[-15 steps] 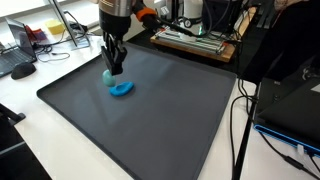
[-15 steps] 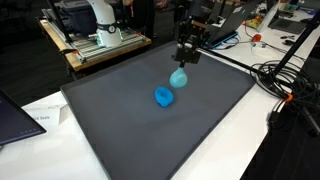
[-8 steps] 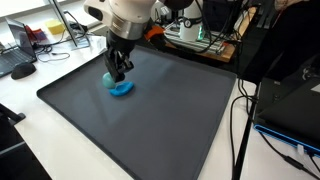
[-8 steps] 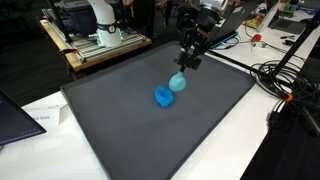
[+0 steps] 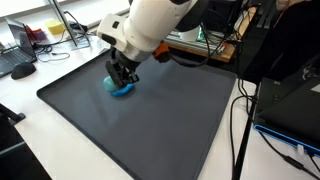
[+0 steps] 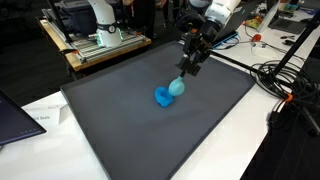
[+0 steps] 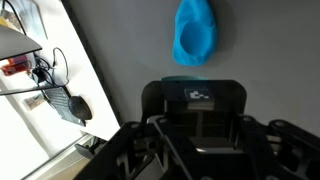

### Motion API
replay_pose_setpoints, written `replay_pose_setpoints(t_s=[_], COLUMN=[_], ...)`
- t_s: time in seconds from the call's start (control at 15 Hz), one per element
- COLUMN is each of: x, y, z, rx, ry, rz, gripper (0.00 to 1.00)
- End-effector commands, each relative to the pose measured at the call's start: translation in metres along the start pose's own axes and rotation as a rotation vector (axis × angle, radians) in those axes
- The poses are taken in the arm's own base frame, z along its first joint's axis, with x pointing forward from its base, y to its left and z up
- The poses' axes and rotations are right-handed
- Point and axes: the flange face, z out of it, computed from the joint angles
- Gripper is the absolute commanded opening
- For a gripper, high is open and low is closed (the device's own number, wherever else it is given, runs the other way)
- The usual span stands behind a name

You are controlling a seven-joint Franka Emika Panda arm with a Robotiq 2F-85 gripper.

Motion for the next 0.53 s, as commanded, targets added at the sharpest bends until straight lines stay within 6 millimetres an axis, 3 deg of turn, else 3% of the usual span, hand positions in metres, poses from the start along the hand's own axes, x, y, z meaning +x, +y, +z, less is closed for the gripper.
replay_pose_setpoints(t_s=[0.0,0.47], x=[0.003,-0.005], y=[-0.014,-0.038], z=[0.003,0.017], rx=[-0.066,-0.128], ry=[0.022,0.031], rz=[-0.003,-0.035], gripper=[0.22,0.22])
